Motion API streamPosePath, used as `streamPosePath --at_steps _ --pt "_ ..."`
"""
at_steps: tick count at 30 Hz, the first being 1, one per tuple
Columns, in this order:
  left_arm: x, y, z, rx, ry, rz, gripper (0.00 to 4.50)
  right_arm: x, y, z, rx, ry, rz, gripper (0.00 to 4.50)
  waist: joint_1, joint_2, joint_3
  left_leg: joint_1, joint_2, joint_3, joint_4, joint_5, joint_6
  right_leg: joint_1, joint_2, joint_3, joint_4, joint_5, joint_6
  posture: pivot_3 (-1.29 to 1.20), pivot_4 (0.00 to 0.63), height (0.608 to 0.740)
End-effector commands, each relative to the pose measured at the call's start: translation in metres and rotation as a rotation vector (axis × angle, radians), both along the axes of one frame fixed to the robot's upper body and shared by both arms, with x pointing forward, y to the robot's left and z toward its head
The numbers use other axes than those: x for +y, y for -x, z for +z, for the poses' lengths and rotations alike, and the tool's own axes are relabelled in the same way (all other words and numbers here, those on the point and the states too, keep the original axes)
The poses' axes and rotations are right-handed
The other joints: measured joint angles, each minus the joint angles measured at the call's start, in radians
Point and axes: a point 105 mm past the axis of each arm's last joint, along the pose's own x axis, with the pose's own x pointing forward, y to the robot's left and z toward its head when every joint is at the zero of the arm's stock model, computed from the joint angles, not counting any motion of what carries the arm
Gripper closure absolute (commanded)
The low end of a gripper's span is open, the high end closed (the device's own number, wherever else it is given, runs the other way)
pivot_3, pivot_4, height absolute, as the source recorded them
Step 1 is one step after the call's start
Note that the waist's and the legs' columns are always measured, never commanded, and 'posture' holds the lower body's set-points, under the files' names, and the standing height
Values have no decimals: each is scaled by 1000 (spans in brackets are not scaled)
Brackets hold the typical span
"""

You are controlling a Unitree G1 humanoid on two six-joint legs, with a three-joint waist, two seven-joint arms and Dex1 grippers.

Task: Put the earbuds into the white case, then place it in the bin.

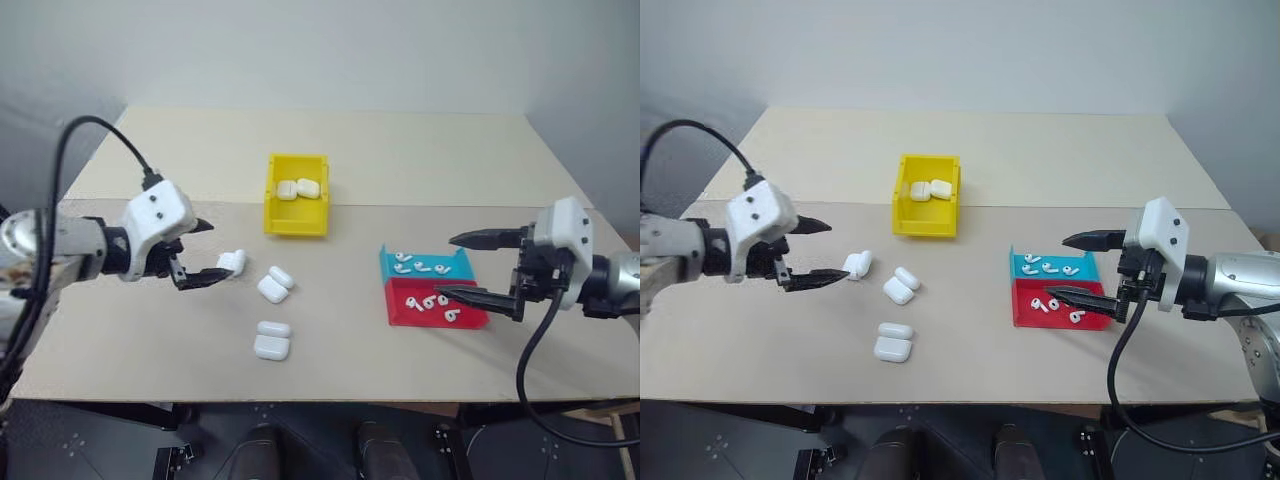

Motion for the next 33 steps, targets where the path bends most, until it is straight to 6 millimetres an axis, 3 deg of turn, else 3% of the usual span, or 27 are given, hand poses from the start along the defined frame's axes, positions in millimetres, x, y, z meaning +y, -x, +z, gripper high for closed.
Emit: streamPosePath --at_steps 1,4,11,16,22,33 --pt "2 0 3 -6 -114 -94 0 5 3 6 -36 3 1 18 -1 0 0 0 0 0 0 0 0 0 0 0 0 0 0 0 150 740" --pt "12 -4 -6 23 -249 -175 0 8 5 4 -35 2 -3 18 -1 0 0 -1 0 0 0 0 0 -1 0 0 0 0 0 0 150 740" --pt "21 -39 -11 -43 -378 -335 0 11 8 0 -34 -3 -5 18 18 0 0 0 0 0 1 0 0 0 0 0 0 0 0 0 150 740" --pt "15 -64 -17 22 -492 -456 0 13 11 -2 -29 -6 2 18 31 0 0 -3 0 0 3 0 0 0 0 -1 -1 0 0 0 150 740" --pt "3 -89 -26 72 -588 -474 0 17 16 -4 -28 -10 0 18 29 0 0 -7 0 -1 9 -2 4 0 0 -1 -1 0 2 0 150 740" --pt "-1 -105 -39 148 -730 -403 0 20 25 -6 -33 -20 -27 18 19 -1 0 -8 0 -2 9 -3 5 -1 0 -2 -1 0 2 0 150 740"
